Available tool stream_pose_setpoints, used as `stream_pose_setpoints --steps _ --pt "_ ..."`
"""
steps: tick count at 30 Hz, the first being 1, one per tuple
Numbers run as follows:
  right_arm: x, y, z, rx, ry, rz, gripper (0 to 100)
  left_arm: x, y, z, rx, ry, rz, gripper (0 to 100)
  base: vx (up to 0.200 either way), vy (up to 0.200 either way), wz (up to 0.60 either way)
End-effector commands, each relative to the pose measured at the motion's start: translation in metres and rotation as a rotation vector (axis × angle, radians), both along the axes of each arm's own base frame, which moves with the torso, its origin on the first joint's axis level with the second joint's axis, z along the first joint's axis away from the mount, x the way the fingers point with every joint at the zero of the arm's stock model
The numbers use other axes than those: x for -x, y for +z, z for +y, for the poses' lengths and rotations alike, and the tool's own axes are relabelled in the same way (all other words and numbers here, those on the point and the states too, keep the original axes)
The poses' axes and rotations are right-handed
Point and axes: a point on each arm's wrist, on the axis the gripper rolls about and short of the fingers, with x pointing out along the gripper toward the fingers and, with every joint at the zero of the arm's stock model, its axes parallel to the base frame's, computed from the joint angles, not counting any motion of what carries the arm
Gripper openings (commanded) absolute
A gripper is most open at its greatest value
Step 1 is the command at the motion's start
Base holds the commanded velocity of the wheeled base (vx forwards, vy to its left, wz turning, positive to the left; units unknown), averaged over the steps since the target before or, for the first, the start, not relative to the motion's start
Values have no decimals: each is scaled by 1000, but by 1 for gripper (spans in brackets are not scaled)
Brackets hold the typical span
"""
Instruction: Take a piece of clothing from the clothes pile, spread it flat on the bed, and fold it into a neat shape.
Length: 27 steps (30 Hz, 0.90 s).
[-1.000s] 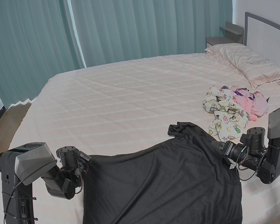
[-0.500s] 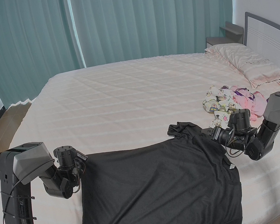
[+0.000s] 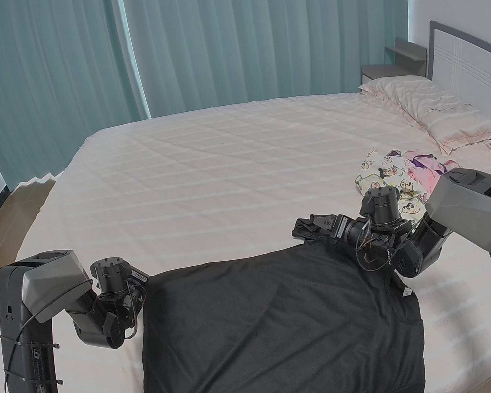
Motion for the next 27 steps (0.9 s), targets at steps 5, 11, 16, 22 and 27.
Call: stream_pose_setpoints --steps 5,11,16,22,27 --pt "-14 -9 30 17 13 13 100 1 0 2 5 9 -1 100 0 0 0" --pt "-25 -9 39 27 -8 6 100 20 19 -1 187 -50 2 100 0 0 0" --pt "-34 -16 43 37 -25 14 100 29 26 -2 266 -99 13 100 0 0 0" --pt "-57 -15 39 18 -149 -7 100 31 25 -3 268 -98 21 100 0 0 0" --pt "-66 -15 33 20 -168 9 100 31 23 -4 262 -98 25 100 0 0 0"
